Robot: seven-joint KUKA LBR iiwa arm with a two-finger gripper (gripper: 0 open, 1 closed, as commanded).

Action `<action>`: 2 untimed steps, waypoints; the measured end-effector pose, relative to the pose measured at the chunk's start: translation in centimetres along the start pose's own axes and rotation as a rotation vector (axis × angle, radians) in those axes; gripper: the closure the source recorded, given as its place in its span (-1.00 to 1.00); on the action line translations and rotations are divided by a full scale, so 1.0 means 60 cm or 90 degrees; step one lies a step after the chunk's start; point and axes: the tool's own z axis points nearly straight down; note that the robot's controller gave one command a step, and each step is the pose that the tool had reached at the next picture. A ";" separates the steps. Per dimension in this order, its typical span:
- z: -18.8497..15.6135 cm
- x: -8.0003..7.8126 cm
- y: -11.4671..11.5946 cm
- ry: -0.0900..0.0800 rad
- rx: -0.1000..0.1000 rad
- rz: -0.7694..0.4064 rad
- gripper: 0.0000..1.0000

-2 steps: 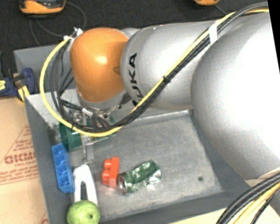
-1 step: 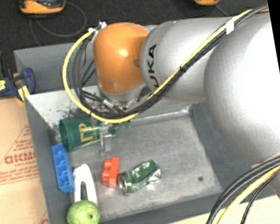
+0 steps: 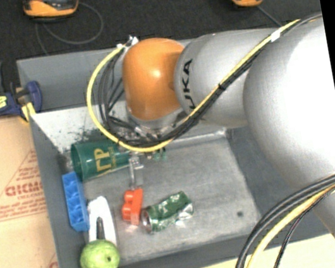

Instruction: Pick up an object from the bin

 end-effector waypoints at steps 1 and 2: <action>0.015 0.032 -0.002 -0.005 -0.006 -0.021 -1.00; 0.026 0.066 -0.096 -0.001 -0.005 -0.031 -1.00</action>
Offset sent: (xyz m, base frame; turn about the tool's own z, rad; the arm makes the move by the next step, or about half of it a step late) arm -0.0599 -0.1232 -0.0255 -0.0686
